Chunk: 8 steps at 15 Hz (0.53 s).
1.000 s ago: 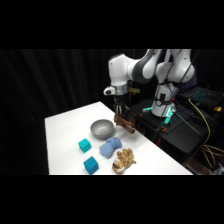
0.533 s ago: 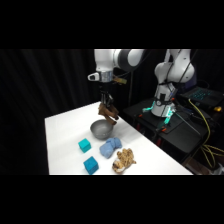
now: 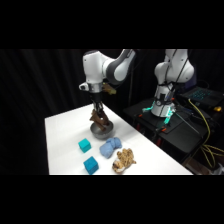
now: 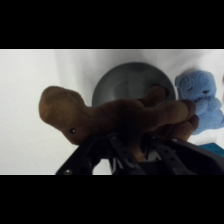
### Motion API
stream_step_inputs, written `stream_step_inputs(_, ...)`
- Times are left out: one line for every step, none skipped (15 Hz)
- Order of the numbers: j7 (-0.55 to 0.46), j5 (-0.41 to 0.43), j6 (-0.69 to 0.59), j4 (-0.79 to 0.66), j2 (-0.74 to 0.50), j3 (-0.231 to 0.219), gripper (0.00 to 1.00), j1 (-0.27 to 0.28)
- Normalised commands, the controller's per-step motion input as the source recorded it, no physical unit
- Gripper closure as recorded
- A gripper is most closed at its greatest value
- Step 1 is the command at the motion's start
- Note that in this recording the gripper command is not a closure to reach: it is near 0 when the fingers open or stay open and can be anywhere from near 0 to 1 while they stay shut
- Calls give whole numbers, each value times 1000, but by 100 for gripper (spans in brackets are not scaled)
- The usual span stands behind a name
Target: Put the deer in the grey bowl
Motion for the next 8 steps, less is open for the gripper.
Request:
stream_step_inputs(135,-71,230,257,324,-101,44,21)
stream_step_inputs(125,-70,187,233,278,-106,44,19)
stream_step_inputs(120,-66,133,201,227,-104,38,18)
stream_step_inputs(95,-37,72,179,172,-86,0,15)
stream_step_inputs(60,-18,22,153,113,-66,0,11)
stream_step_inputs(61,-18,-35,143,64,-56,0,17)
stream_step_inputs(20,13,-98,133,9,-30,0,11)
stream_step_inputs(-6,23,-159,132,-30,-14,0,11)
